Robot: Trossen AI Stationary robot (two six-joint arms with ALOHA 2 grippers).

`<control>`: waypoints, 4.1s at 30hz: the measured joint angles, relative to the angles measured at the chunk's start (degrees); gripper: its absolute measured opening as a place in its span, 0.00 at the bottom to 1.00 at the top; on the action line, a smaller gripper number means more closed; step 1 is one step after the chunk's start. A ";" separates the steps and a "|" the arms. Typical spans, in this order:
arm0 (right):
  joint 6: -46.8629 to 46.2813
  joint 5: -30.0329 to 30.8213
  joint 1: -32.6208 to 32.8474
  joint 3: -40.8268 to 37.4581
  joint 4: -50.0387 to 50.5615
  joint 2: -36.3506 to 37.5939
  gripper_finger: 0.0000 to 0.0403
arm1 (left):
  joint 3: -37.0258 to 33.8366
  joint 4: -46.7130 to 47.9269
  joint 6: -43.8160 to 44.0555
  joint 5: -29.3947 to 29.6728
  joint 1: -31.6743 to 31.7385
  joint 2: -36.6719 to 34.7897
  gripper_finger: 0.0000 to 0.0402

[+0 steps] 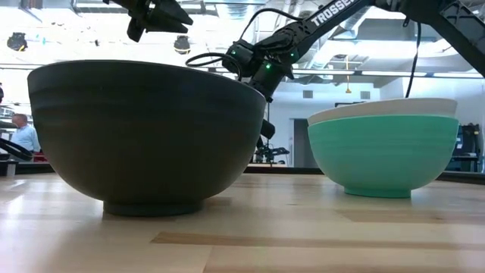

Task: Nest bowls inside each other
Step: Stack the blue bowl on top of the white bowl

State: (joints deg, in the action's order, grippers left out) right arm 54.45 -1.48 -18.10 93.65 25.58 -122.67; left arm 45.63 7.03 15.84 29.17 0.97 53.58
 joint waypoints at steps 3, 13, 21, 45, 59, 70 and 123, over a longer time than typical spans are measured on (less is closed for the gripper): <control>-0.01 -0.18 0.03 0.00 1.37 0.00 0.27 | 0.00 0.00 0.07 -0.02 -0.02 0.00 0.29; -4.37 -0.20 0.03 -0.07 1.74 0.00 0.04 | 0.00 -0.55 0.37 -0.07 -0.02 0.00 0.29; -10.04 -0.11 0.08 -0.07 1.89 -0.02 0.03 | 0.00 -0.52 1.44 -0.07 -0.02 0.00 0.29; -14.42 2.81 4.17 -0.28 12.48 8.08 0.03 | 0.00 -0.30 1.42 0.03 -0.02 -0.39 0.29; -17.02 -1.45 6.85 -0.26 21.37 15.74 0.03 | -0.02 3.35 -0.31 1.70 -0.26 -4.84 0.29; -19.39 -1.33 12.64 -0.39 29.52 18.23 0.03 | -0.02 5.11 -1.22 2.14 -0.24 -5.40 0.29; -69.24 14.01 47.76 -9.01 41.60 29.40 0.03 | 0.00 5.14 -1.71 -0.96 -0.35 -8.37 0.29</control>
State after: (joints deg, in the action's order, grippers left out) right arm -14.80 12.53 29.66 84.64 67.18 -93.27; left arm 45.63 12.16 14.13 28.21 0.62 45.21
